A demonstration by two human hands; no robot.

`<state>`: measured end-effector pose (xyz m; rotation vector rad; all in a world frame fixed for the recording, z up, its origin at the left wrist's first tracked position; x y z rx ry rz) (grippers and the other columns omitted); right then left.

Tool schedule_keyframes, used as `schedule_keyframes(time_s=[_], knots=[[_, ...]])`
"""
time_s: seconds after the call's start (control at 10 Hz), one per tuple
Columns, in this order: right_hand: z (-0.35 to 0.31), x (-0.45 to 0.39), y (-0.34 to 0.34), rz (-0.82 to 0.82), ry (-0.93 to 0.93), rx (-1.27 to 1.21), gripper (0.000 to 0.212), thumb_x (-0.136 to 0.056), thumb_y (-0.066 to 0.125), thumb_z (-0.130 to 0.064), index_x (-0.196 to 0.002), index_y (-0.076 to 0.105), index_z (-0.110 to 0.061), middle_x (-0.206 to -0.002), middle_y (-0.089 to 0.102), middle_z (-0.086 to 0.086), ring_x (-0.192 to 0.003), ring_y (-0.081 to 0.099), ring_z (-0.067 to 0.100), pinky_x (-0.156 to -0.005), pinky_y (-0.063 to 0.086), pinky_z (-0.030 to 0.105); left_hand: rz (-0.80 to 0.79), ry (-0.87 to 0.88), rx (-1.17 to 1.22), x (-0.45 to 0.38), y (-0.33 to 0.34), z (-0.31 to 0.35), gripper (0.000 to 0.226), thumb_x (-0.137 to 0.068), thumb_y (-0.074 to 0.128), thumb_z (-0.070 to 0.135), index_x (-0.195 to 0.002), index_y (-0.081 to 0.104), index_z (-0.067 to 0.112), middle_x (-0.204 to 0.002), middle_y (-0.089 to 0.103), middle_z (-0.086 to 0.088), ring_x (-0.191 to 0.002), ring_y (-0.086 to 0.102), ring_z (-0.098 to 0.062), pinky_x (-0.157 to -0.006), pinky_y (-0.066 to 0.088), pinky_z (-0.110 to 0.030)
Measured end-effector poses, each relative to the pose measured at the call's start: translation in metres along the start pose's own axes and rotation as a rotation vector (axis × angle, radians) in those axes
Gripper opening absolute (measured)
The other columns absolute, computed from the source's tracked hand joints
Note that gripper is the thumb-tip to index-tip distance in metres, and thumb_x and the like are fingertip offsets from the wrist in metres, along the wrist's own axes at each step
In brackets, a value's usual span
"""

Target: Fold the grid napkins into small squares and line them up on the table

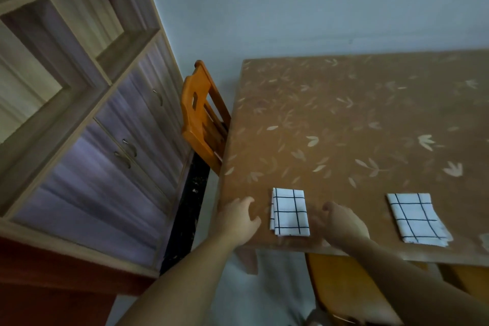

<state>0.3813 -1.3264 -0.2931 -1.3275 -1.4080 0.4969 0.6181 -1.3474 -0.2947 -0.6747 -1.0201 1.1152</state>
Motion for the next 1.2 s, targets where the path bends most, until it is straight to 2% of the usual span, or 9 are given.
schedule_keyframes(time_s=[0.1,0.2,0.4,0.5,0.6,0.7,1.0,1.1,1.2], knots=[[0.000,-0.003,0.013,-0.049,0.059,-0.128,0.032,-0.083,0.057,-0.043,-0.084,0.061,-0.012,-0.076,0.063,0.001,-0.068,0.059,0.020,-0.059,0.046,0.030,-0.065,-0.065,0.125,-0.012,0.018,0.004,0.044,-0.087,0.061,0.040,-0.127,0.056,0.023,-0.117,0.065,-0.001,-0.106,0.060,-0.021,-0.089,0.050,-0.031],[-0.001,-0.006,0.029,-0.044,0.104,-0.216,0.025,-0.082,0.063,-0.032,-0.070,0.056,-0.012,-0.063,0.055,-0.001,-0.056,0.049,0.013,-0.048,0.037,0.026,-0.114,-0.131,0.229,-0.021,0.032,0.005,0.040,-0.082,0.065,0.044,-0.116,0.063,0.023,-0.113,0.068,0.000,-0.101,0.063,-0.020,-0.090,0.051,-0.033],[-0.014,-0.012,0.045,-0.040,0.146,-0.309,0.016,-0.082,0.066,-0.021,-0.075,0.070,-0.007,-0.070,0.068,0.007,-0.060,0.057,0.014,-0.048,0.040,0.021,-0.106,-0.163,0.366,-0.032,0.048,0.001,0.027,-0.084,0.071,0.029,-0.106,0.070,0.013,-0.103,0.071,-0.004,-0.090,0.064,-0.018,-0.072,0.044,-0.021],[-0.022,-0.013,0.051,-0.060,0.162,-0.325,0.015,-0.082,0.066,-0.023,-0.071,0.069,-0.014,-0.072,0.070,0.005,-0.062,0.061,0.014,-0.051,0.044,0.022,-0.104,-0.164,0.369,-0.031,0.048,-0.004,0.021,-0.081,0.074,0.024,-0.098,0.072,0.013,-0.095,0.074,-0.005,-0.087,0.067,-0.019,-0.070,0.047,-0.022],[-0.028,-0.014,0.054,-0.059,0.182,-0.285,0.018,-0.079,0.066,-0.030,-0.064,0.064,-0.020,-0.069,0.068,0.000,-0.070,0.065,0.017,-0.068,0.054,0.030,-0.079,-0.170,0.343,-0.030,0.047,-0.011,0.018,-0.080,0.073,0.022,-0.097,0.074,0.013,-0.089,0.075,-0.006,-0.085,0.069,-0.018,-0.075,0.053,-0.024],[-0.032,-0.015,0.053,-0.051,0.175,-0.267,0.019,-0.078,0.064,-0.033,-0.062,0.062,-0.023,-0.068,0.067,-0.004,-0.073,0.065,0.018,-0.076,0.055,0.036,-0.058,-0.166,0.350,-0.030,0.047,-0.014,0.018,-0.082,0.072,0.023,-0.096,0.075,0.013,-0.087,0.075,-0.008,-0.084,0.070,-0.021,-0.080,0.055,-0.029],[-0.029,-0.017,0.052,-0.043,0.131,-0.261,0.019,-0.083,0.061,-0.030,-0.066,0.060,-0.022,-0.074,0.066,-0.003,-0.073,0.063,0.018,-0.071,0.053,0.032,-0.080,-0.149,0.284,-0.030,0.045,-0.009,0.018,-0.081,0.069,0.032,-0.091,0.075,0.019,-0.085,0.075,-0.001,-0.084,0.068,-0.019,-0.080,0.056,-0.031],[-0.029,-0.014,0.045,-0.028,0.087,-0.242,0.013,-0.084,0.059,-0.032,-0.078,0.062,-0.021,-0.077,0.066,-0.003,-0.073,0.062,0.017,-0.063,0.050,0.029,-0.066,-0.095,0.196,-0.029,0.033,-0.008,0.014,-0.085,0.065,0.035,-0.090,0.071,0.023,-0.090,0.072,0.005,-0.081,0.065,-0.014,-0.076,0.056,-0.031],[-0.024,-0.009,0.031,0.017,0.036,-0.207,0.023,-0.085,0.055,-0.043,-0.093,0.060,-0.022,-0.084,0.064,-0.005,-0.076,0.061,0.015,-0.060,0.048,0.028,-0.006,-0.027,0.059,-0.024,0.010,-0.005,0.022,-0.090,0.060,0.034,-0.109,0.064,0.025,-0.108,0.065,0.006,-0.095,0.061,-0.016,-0.077,0.052,-0.029]])
Point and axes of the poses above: each hand's wrist, its own x-axis away from the middle knuckle, its own y-axis out of the palm, z = x × y, the point moved 1 cm from there along -x, towards the middle knuckle
